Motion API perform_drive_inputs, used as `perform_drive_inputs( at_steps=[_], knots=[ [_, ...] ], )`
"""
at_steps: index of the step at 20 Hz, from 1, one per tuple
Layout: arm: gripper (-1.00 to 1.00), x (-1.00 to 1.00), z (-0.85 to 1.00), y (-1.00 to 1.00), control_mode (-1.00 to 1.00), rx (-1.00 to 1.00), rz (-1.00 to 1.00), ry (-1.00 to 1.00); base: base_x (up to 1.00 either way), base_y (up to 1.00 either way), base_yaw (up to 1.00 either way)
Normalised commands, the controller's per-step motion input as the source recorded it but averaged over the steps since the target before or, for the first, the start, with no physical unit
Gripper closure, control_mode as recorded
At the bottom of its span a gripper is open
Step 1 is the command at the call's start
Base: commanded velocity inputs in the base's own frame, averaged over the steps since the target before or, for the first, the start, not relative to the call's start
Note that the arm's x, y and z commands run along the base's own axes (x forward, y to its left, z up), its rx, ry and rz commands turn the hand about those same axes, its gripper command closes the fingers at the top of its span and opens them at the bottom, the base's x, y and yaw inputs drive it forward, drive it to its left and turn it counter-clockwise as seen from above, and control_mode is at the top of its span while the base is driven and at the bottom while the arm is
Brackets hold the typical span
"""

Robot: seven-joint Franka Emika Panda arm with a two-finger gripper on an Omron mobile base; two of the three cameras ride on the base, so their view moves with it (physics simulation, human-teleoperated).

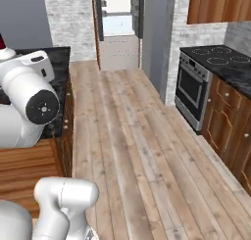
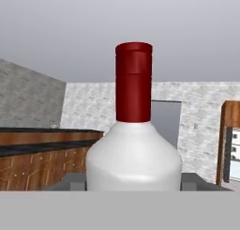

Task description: There is a bowl on the dining counter. Grab a lemon wedge from the fridge and place it in the bowl. Then get the liquor bottle and glass cup from the cabinet and place them next to the bowl.

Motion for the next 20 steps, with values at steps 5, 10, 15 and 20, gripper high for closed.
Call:
perform_drive_inputs(
  at_steps=[5,10,15,20],
  knots=[
    [1.0,0.0,0.0,0.0,1.0,0.0,0.0,0.0,-0.84,0.85,0.37],
    [1.0,0.0,0.0,0.0,1.0,0.0,0.0,0.0,-0.55,1.0,0.24],
    [1.0,0.0,0.0,0.0,1.0,0.0,0.0,0.0,-0.35,1.0,0.17],
    [1.0,0.0,0.0,0.0,1.0,0.0,0.0,0.0,-0.11,1.0,0.1]
  ],
)
